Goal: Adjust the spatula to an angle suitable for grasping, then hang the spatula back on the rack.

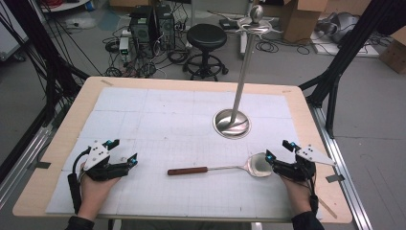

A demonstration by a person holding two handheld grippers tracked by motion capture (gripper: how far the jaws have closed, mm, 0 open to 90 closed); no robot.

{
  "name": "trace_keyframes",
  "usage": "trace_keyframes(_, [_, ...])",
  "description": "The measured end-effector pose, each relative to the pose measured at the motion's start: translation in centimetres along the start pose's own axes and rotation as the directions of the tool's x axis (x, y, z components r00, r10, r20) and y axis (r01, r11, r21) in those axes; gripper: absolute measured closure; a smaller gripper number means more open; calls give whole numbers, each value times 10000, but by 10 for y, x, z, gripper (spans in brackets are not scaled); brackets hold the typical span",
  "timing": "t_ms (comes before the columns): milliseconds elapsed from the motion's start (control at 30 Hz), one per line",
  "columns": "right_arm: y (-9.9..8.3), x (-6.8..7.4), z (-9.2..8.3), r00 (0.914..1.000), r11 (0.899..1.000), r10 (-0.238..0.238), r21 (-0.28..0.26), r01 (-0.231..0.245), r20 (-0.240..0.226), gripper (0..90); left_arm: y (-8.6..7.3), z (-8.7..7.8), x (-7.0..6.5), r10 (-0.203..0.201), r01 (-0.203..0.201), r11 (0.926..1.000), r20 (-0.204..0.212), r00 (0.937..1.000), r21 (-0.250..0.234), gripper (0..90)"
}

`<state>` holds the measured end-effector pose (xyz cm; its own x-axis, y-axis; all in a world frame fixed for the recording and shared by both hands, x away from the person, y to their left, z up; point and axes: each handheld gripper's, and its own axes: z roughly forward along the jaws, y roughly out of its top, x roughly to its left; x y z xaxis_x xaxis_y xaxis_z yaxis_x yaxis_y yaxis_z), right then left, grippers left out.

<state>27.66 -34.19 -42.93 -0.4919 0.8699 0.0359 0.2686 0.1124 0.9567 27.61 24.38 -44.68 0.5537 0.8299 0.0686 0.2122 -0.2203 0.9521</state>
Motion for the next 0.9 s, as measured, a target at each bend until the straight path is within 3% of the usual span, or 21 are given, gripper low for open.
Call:
trace_keyframes(333, [-2, 1, 5, 9996, 9991, -258, 338, 262, -128, 195, -1, 0, 3, -292, 292, 9996, 14, 9996, -63, 181])
trace_keyframes(500, [-1, 2, 4, 9991, 9991, -284, 311, 294, -319, 189, -1, 0, 2, -104, 105, 9999, 39, 9999, -46, 178])
trace_keyframes(600, [0, 3, 6, 9985, 9988, -309, 361, 326, -456, 185, -1, 0, 3, -241, 242, 9997, 73, 9997, -73, 175])
trace_keyframes(900, [9, 5, 14, 9873, 9964, -478, 625, 579, -1515, 168, -1, -1, 5, -362, 363, 9993, 129, 9993, -39, 164])
